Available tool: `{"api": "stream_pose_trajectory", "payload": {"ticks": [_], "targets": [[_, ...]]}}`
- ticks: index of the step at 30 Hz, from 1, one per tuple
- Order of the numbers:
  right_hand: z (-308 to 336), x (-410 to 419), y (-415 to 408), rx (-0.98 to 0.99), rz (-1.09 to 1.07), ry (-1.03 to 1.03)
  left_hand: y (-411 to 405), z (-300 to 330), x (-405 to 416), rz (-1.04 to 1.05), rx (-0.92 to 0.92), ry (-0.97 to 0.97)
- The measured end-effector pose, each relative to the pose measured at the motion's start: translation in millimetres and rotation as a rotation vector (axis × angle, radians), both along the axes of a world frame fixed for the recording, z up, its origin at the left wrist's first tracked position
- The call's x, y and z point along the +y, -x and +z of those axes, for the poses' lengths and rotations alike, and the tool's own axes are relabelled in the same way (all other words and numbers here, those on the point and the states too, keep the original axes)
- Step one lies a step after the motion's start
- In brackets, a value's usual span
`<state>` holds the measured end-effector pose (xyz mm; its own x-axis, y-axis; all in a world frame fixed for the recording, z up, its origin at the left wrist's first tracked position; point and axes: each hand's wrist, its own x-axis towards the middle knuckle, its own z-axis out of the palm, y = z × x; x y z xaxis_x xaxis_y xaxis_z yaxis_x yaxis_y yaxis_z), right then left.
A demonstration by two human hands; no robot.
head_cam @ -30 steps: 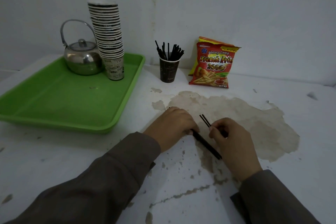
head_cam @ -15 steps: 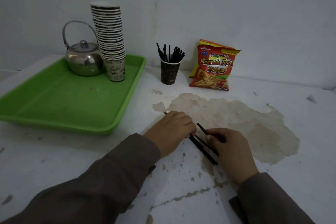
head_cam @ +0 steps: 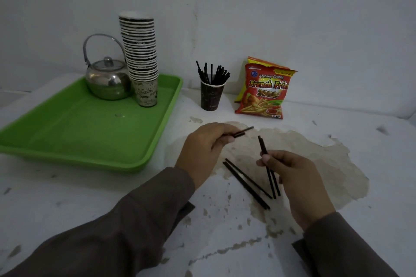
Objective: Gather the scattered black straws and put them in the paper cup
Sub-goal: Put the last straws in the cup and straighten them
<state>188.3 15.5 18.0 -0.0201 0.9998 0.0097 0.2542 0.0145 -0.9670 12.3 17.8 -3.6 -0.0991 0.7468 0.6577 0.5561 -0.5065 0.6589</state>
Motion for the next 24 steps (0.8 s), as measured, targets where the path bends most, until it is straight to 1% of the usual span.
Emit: {"api": "stream_pose_trajectory", "payload": {"ticks": [2, 5, 8, 10, 12, 16, 19, 24], "targets": [[8, 2, 4, 0.058, 0.021, 0.002, 0, 10, 0, 0.013, -0.121, 0.052], [17, 10, 13, 0.061, 0.065, -0.025, 4, 24, 2, 0.0, -0.252, 0.108], [26, 22, 25, 0.035, 0.107, -0.081, 11, 34, 6, -0.031, -0.313, 0.116], [33, 34, 35, 0.014, 0.138, -0.128, 19, 41, 10, -0.037, -0.281, 0.097], [42, 47, 44, -0.022, 0.156, -0.192, 27, 51, 18, -0.025, -0.198, 0.079], [65, 78, 64, -0.064, 0.155, -0.367, 43, 76, 42, -0.021, -0.095, 0.023], [83, 105, 80, -0.094, 0.114, -0.503, 56, 96, 71, 0.032, -0.072, -0.016], [97, 150, 112, -0.107, 0.012, -0.608, 72, 119, 118, 0.084, -0.098, -0.056]]}}
